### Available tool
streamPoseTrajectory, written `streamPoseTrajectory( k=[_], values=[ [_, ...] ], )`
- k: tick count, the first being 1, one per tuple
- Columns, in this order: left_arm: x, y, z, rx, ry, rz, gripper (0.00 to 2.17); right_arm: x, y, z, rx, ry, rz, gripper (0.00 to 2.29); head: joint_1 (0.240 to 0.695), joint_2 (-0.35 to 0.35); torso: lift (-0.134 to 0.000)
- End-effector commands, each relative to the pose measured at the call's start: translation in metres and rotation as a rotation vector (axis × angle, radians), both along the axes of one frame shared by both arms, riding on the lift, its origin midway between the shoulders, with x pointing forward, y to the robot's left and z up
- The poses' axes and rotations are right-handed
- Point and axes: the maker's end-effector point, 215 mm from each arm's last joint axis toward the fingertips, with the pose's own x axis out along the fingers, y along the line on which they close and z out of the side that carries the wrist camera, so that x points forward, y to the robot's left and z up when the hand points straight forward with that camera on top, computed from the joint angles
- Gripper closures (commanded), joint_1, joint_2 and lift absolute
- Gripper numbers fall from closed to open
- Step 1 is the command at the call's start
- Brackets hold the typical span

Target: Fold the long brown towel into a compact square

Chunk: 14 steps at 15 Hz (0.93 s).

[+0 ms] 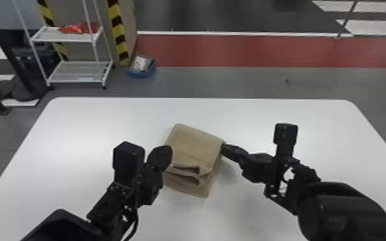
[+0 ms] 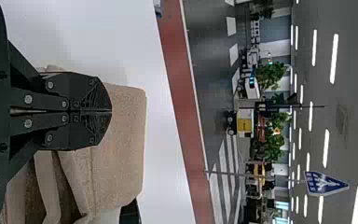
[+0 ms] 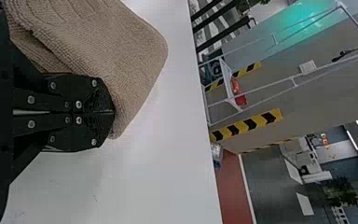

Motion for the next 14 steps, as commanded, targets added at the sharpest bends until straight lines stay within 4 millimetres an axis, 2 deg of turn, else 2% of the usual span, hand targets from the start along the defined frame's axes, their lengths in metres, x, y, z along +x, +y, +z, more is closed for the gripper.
streamPoseTrajectory(
  k=[1,4,6,10,12,14],
  values=[
    [0.005,0.011,-0.008,0.004,-0.004,0.019,2.11,-0.013,-0.028,0.013,0.036,-0.028,-0.034,2.19,0.695,-0.014,-0.114],
    [0.023,0.023,-0.025,-0.006,-0.006,0.048,2.11,-0.038,-0.08,0.045,0.114,-0.088,-0.084,2.19,0.695,-0.034,-0.114],
    [0.032,0.034,-0.038,-0.024,0.004,0.071,2.11,-0.058,-0.103,0.067,0.166,-0.128,-0.102,2.19,0.695,-0.058,-0.114],
    [0.043,0.059,-0.043,-0.02,0.001,0.116,2.11,-0.077,-0.12,0.083,0.164,-0.159,-0.101,2.18,0.695,-0.09,-0.114],
    [0.047,0.073,-0.04,-0.028,-0.005,0.135,2.11,-0.079,-0.124,0.084,0.159,-0.162,-0.101,2.18,0.695,-0.085,-0.114],
    [0.045,0.082,-0.05,-0.018,0.019,0.141,2.11,-0.081,-0.124,0.082,0.16,-0.157,-0.098,2.18,0.695,-0.075,-0.114]
  ],
)
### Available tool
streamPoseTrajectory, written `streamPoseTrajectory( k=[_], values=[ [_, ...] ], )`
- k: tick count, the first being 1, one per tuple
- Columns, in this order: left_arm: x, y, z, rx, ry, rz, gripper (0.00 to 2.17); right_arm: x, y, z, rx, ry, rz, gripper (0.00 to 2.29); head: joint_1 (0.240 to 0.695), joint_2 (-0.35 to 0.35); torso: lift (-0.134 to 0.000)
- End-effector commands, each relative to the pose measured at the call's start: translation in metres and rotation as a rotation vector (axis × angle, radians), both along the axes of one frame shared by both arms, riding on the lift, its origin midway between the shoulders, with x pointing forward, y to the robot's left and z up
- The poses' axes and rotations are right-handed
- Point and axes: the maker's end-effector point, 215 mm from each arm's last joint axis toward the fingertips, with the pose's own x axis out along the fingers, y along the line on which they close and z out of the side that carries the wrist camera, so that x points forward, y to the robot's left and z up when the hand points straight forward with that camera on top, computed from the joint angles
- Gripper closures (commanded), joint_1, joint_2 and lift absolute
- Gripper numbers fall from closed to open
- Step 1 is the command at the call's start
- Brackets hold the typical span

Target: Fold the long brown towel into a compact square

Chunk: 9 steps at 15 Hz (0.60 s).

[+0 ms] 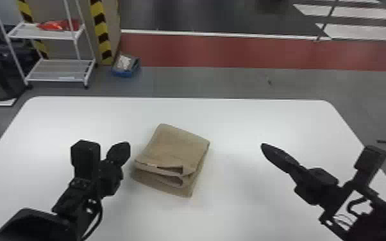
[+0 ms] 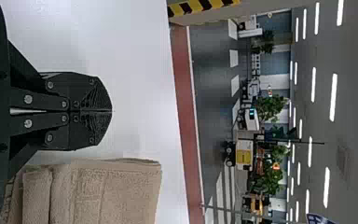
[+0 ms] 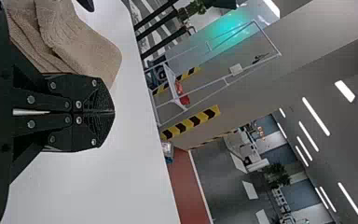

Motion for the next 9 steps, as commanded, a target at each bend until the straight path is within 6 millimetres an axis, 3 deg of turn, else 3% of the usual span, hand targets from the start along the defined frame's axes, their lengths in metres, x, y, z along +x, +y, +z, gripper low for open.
streamPoseTrajectory(
  k=[1,3,6,9],
  values=[
    [-0.003,0.008,-0.013,0.009,0.028,0.004,2.11,0.0,0.001,-0.002,0.003,0.004,0.002,2.18,0.695,-0.071,-0.114],
    [-0.007,-0.001,-0.023,0.011,0.048,-0.014,2.11,0.003,0.008,-0.002,0.009,0.004,0.014,2.18,0.695,-0.065,-0.114],
    [-0.022,-0.031,-0.033,0.008,0.07,-0.067,2.11,0.007,0.017,0.005,0.037,0.001,0.031,2.18,0.695,-0.067,-0.114],
    [-0.049,-0.062,-0.036,-0.018,0.089,-0.111,2.11,0.008,0.024,0.009,0.059,-0.002,0.045,2.18,0.695,-0.086,-0.114]
  ],
)
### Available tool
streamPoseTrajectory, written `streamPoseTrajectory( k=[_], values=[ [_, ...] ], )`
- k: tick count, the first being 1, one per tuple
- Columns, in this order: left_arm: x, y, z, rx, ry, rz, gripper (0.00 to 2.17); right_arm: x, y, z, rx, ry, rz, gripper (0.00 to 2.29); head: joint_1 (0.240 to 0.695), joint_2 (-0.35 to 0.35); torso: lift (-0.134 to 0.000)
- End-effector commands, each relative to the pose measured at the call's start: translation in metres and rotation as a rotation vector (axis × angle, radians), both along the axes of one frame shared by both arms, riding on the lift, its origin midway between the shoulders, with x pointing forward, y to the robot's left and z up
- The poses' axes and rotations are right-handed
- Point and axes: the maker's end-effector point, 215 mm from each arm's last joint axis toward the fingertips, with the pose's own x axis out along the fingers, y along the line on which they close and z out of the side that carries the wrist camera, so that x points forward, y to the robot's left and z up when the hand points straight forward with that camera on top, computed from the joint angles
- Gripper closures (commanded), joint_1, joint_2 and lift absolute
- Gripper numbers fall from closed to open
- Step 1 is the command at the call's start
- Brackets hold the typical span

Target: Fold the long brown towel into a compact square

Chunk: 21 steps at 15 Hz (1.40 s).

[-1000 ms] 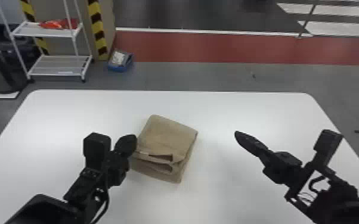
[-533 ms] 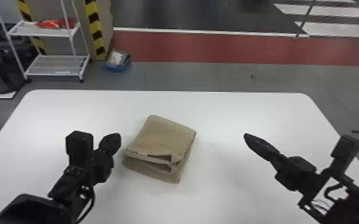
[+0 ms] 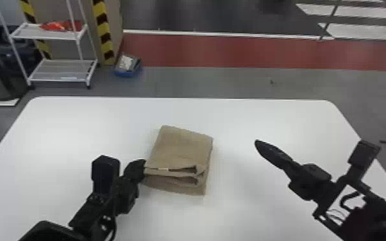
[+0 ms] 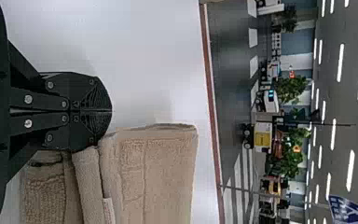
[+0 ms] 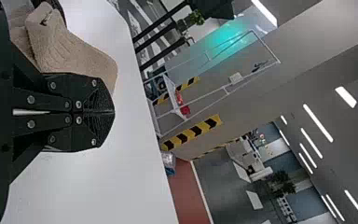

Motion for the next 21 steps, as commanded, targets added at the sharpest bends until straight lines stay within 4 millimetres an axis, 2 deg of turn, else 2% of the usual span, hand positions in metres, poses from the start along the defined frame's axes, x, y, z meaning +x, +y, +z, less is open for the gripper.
streamPoseTrajectory(
  k=[1,3,5,8,10,13,15,17,20,21],
  values=[
    [-0.022,-0.025,0.003,-0.022,0.005,-0.034,2.11,0.003,0.005,0.004,0.014,-0.005,0.007,2.18,0.695,-0.094,-0.114],
    [-0.03,-0.04,0.009,-0.023,0.001,-0.055,2.11,0.005,0.017,0.006,0.021,-0.009,0.025,2.18,0.695,-0.121,-0.114],
    [-0.024,-0.035,0.022,-0.009,-0.028,-0.036,2.11,0.008,0.03,0.008,0.017,-0.014,0.042,2.18,0.695,-0.13,-0.114],
    [-0.013,-0.004,0.049,-0.013,-0.081,0.023,2.11,0.02,0.063,-0.004,-0.021,-0.004,0.089,2.18,0.695,-0.11,-0.114],
    [-0.002,0.019,0.07,-0.005,-0.14,0.084,2.11,0.032,0.09,-0.011,-0.068,-0.038,0.106,2.18,0.695,-0.052,-0.114],
    [0.005,0.038,0.081,-0.007,-0.176,0.13,2.11,0.035,0.115,-0.033,-0.103,-0.048,0.129,2.18,0.695,0.017,-0.114],
    [0.007,0.046,0.083,-0.005,-0.184,0.141,2.11,0.029,0.117,-0.049,-0.125,-0.043,0.126,2.18,0.695,0.062,-0.114],
    [0.008,0.05,0.085,-0.014,-0.193,0.15,2.11,0.016,0.119,-0.064,-0.138,-0.038,0.127,2.18,0.695,0.077,-0.114],
    [0.008,0.046,0.084,-0.018,-0.189,0.147,2.11,-0.003,0.113,-0.072,-0.184,-0.095,0.09,2.18,0.695,0.088,-0.114],
    [0.007,0.046,0.082,-0.018,-0.186,0.146,2.11,-0.007,0.112,-0.081,-0.189,-0.085,0.088,2.18,0.695,0.087,-0.114]
  ],
)
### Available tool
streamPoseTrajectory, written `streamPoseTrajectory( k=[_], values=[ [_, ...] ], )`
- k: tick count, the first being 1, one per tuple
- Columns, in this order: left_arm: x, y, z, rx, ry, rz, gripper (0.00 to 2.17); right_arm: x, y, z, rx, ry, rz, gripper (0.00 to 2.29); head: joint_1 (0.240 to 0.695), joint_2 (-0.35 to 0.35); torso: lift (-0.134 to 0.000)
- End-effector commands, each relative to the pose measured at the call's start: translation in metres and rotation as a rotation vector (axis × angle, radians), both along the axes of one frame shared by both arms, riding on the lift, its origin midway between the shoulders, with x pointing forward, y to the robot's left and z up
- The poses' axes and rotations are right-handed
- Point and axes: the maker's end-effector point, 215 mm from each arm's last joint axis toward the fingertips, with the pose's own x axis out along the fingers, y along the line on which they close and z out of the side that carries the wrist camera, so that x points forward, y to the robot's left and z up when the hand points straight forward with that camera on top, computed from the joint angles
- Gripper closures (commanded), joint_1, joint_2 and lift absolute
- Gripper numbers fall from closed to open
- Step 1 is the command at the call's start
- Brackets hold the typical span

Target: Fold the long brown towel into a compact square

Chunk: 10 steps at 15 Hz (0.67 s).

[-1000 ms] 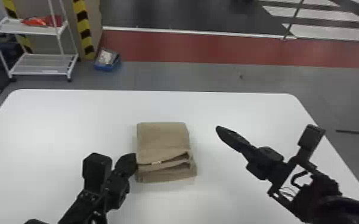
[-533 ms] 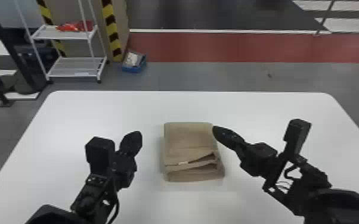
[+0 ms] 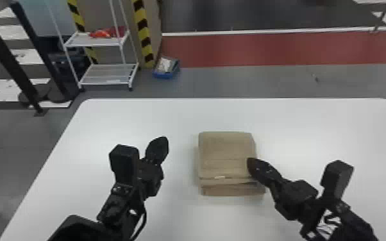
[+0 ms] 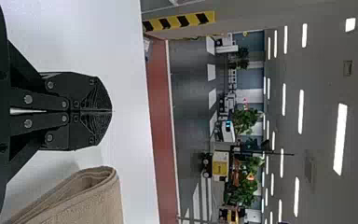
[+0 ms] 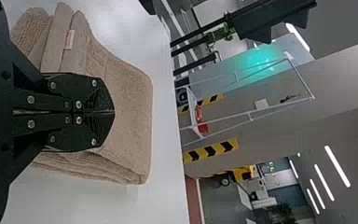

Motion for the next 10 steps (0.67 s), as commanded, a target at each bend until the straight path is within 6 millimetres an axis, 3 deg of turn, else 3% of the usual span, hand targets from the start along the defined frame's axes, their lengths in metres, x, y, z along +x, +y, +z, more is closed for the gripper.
streamPoseTrajectory(
  k=[1,6,9,10],
  values=[
    [-0.001,-0.004,-0.002,-0.002,0.005,-0.004,2.11,-0.013,-0.002,-0.016,-0.008,0.002,-0.009,2.18,0.695,0.085,-0.114],
    [-0.003,-0.013,-0.006,-0.006,0.014,-0.016,2.11,-0.022,-0.008,-0.046,0.005,0.049,-0.028,2.18,0.695,0.071,-0.114],
    [-0.004,-0.016,-0.004,-0.009,0.012,-0.02,2.11,-0.021,-0.012,-0.04,0.007,0.036,-0.036,2.18,0.695,0.06,-0.114],
    [-0.003,-0.016,-0.003,-0.009,0.009,-0.019,2.11,-0.018,-0.016,-0.028,0.019,0.015,-0.044,2.18,0.695,0.058,-0.114]
  ],
)
